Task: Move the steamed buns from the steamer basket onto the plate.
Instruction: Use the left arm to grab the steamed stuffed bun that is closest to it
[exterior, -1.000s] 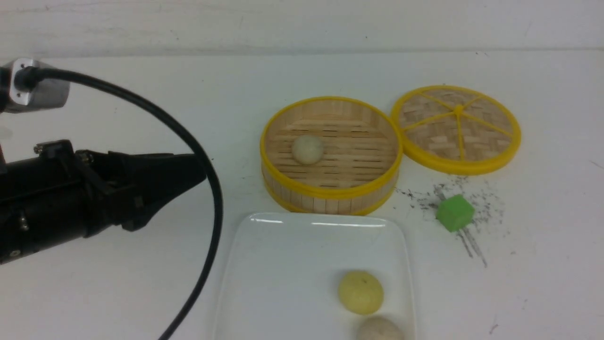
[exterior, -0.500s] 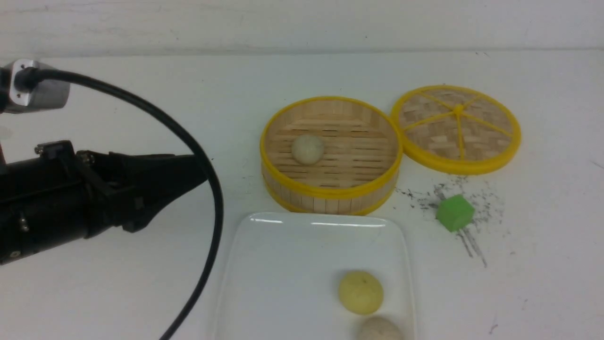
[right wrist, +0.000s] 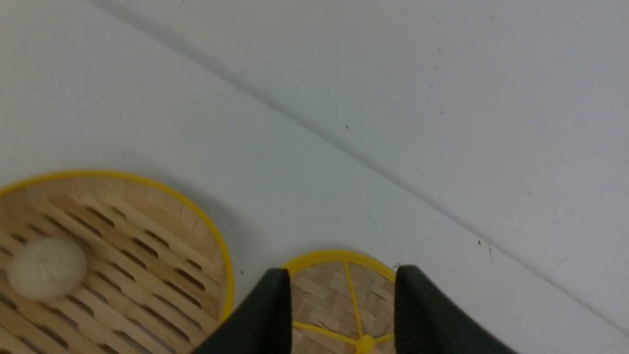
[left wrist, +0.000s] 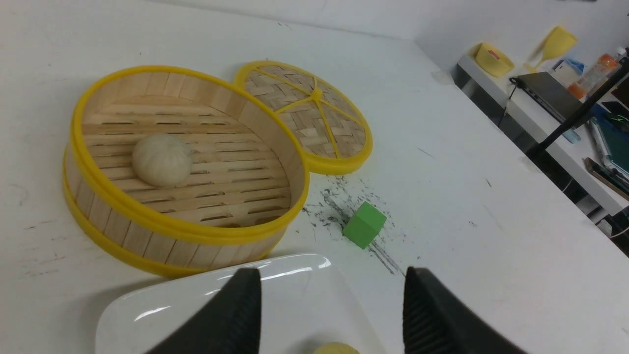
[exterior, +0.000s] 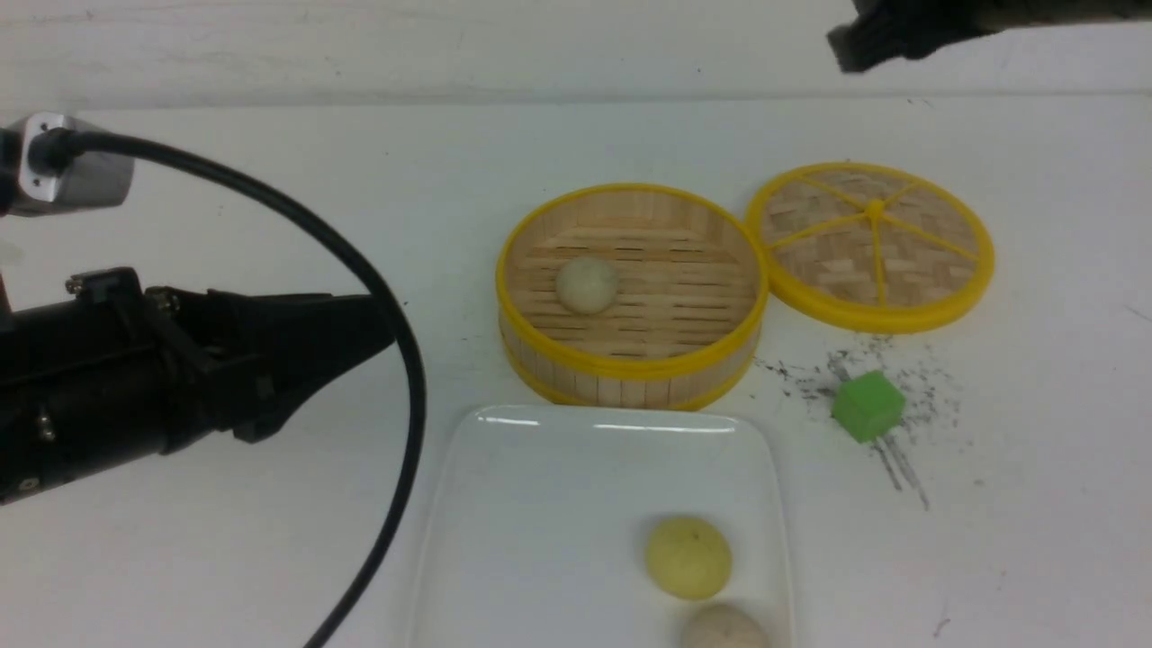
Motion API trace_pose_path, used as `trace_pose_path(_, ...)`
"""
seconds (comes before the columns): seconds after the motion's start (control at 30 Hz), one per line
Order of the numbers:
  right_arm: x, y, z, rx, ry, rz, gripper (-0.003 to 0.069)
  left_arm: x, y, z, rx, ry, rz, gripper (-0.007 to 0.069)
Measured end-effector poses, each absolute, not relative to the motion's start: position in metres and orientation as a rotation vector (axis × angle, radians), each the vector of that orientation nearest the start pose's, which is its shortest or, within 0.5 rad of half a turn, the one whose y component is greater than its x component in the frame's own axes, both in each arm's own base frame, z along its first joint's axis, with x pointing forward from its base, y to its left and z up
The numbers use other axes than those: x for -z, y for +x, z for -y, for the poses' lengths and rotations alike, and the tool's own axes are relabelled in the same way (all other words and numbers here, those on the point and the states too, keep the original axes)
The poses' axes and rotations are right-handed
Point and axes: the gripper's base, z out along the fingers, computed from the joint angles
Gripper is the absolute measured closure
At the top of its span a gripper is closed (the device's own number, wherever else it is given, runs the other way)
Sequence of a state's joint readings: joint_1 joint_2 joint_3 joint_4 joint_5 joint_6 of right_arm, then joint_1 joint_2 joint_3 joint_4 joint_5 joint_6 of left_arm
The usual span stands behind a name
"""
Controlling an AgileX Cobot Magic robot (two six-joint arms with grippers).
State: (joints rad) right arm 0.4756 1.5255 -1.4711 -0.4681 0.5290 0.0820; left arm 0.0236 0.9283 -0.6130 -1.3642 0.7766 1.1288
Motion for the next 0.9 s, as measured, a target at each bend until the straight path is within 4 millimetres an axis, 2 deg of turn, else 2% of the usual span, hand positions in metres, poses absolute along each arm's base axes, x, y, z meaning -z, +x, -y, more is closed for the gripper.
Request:
trace_pose_path(0.2, -0.393, 0.328, -0.145, 0.174, -0.701, -1.910, 0.0440, -0.309, 0.173, 0.058, 0.831, 0.311, -1.942, 0.0216)
trace_pose_path(0.4, -0.400, 0.323, -0.144, 0.147, -0.676, -1.903, 0.0449, -0.309, 0.173, 0.057, 0.823, 0.304, -1.941, 0.0216)
trace_pose_path(0.5, -0.409, 0.315, -0.141, 0.113, -0.648, -1.894, 0.0449, -0.309, 0.174, 0.057, 0.821, 0.302, -1.941, 0.0216)
trace_pose_path(0.7, -0.446, 0.282, -0.132, -0.075, -0.531, -1.814, 0.0449, -0.309, 0.174, 0.057, 0.814, 0.297, -1.940, 0.0216)
trace_pose_path(0.9, -0.461, 0.261, -0.130, -0.273, -0.437, -1.822, 0.0449, -0.309, 0.174, 0.057, 0.813, 0.298, -1.940, 0.0216)
